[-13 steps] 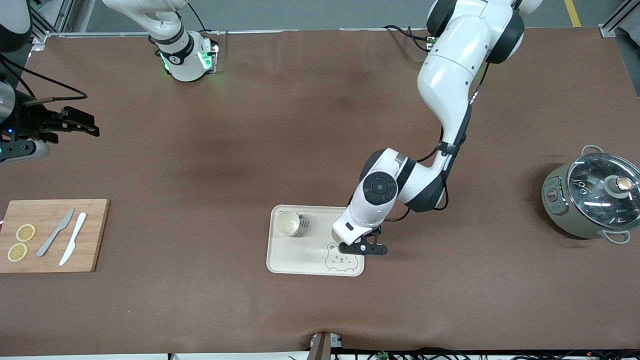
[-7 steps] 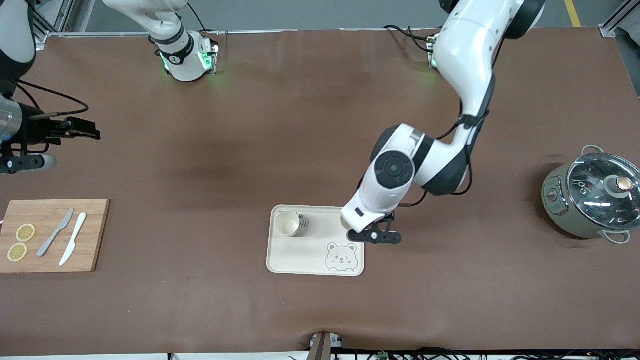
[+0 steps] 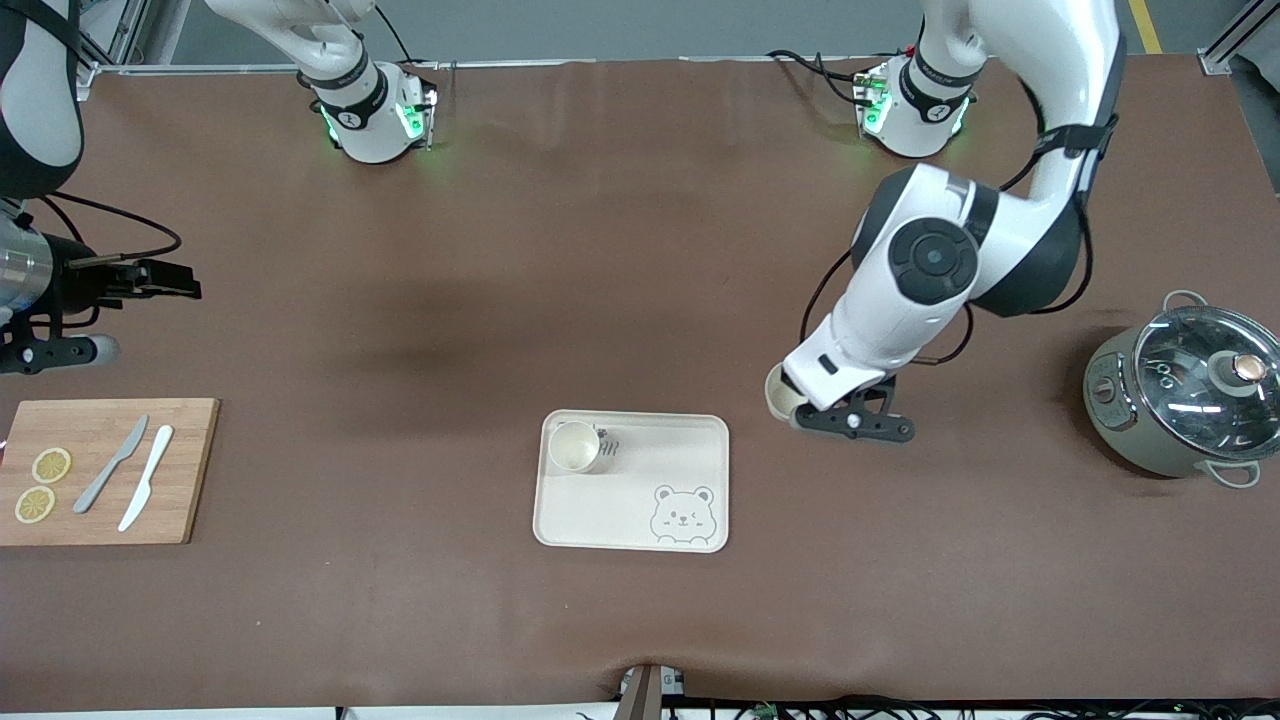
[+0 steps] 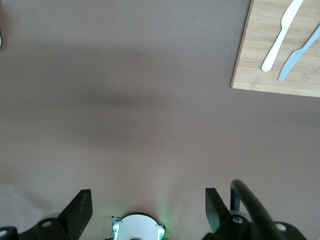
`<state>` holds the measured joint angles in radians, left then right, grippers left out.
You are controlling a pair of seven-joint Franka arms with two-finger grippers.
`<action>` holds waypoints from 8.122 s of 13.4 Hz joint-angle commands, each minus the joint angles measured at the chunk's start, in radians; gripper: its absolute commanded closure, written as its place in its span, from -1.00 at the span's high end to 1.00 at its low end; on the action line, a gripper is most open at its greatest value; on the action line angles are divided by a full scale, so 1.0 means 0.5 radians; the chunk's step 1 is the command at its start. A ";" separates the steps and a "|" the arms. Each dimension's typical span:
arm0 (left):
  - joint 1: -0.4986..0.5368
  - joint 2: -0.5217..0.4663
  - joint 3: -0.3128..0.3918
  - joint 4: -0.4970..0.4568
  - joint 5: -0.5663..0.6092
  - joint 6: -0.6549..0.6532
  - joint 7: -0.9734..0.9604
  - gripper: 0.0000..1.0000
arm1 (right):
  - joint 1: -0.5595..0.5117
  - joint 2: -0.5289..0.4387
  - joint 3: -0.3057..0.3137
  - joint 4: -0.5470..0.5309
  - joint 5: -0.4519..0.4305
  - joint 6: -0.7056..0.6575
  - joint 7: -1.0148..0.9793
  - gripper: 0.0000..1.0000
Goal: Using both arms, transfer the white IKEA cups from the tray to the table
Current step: 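Lift the cup with the left gripper and carry it off the tray, then lower the cup with the left gripper while the right gripper reaches the tray, then grasp the second white cup with the right gripper and lift it, then carry the cup toward the cutting board while the left gripper withdraws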
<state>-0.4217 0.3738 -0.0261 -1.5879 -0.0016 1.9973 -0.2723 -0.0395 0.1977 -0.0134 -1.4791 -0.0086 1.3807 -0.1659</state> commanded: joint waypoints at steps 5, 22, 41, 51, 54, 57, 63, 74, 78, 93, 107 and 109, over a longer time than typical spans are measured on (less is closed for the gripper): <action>0.067 -0.514 0.012 -0.661 -0.046 0.116 0.179 -1.00 | -0.047 0.114 0.021 0.044 0.231 -0.043 0.000 1.00; 0.297 -0.745 0.012 -1.776 -0.116 1.310 0.630 -1.00 | 0.422 0.286 0.030 0.007 0.361 0.233 0.767 1.00; 0.460 -0.509 0.012 -1.966 -0.776 1.601 1.462 -1.00 | 0.898 0.675 0.024 -0.021 0.352 1.128 2.058 1.00; 0.432 -0.401 -0.046 -1.969 -0.782 1.758 1.459 -0.54 | 1.070 0.979 0.024 0.145 0.250 1.358 2.547 1.00; 0.432 -0.404 -0.049 -1.969 -0.782 1.764 1.459 0.35 | 1.104 1.053 0.021 0.154 0.247 1.478 2.623 1.00; 0.432 -0.413 -0.049 -1.966 -0.782 1.767 1.462 0.61 | 1.140 1.120 0.021 0.169 0.247 1.543 2.688 0.76; 0.441 -0.474 -0.043 -1.939 -0.779 1.749 1.444 1.00 | 1.141 1.194 0.024 0.215 0.257 1.595 2.756 -0.45; 0.463 -0.603 -0.021 -1.653 -0.751 1.203 1.342 1.00 | 1.061 1.160 0.030 0.455 0.293 1.202 2.547 -1.00; 0.533 -0.634 -0.025 -1.461 -0.427 0.922 1.061 1.00 | 0.889 1.013 0.042 0.376 0.336 0.859 2.039 -1.00; 0.567 -0.702 -0.015 -0.412 -0.187 -0.220 0.535 1.00 | 0.307 0.362 0.030 -0.665 0.186 1.089 0.477 -1.00; 0.730 -0.674 -0.031 -0.135 0.077 -0.525 0.793 1.00 | -0.197 0.310 0.030 -1.082 0.033 1.665 -0.478 -1.00; 0.730 -0.671 -0.034 -0.113 0.080 -0.525 0.772 1.00 | -0.212 0.322 0.027 -1.104 0.030 1.730 -0.481 -1.00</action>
<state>-0.0563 0.0218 -0.0381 -1.6853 0.0136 1.7567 0.1112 -0.1271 0.3832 -0.0183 -1.9914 0.0245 2.2113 -0.3983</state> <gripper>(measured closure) 0.000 0.978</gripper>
